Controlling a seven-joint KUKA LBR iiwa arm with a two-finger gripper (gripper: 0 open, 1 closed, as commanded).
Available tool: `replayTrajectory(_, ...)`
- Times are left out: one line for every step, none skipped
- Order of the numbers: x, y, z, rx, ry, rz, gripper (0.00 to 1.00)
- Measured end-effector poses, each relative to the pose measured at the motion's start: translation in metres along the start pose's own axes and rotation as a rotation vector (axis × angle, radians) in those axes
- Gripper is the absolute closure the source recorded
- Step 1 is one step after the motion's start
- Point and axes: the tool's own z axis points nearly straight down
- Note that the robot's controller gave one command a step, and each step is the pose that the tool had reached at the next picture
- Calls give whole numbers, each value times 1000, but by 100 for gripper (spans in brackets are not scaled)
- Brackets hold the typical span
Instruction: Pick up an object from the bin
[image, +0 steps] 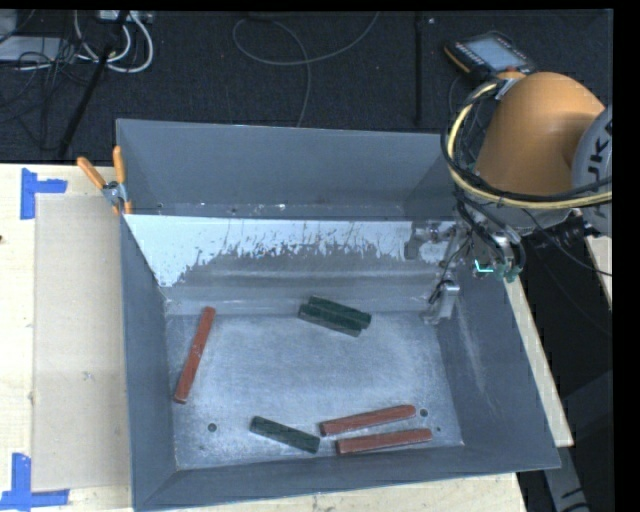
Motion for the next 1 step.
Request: replayTrajectory(-1,0,-5,1,-8,-2,0)
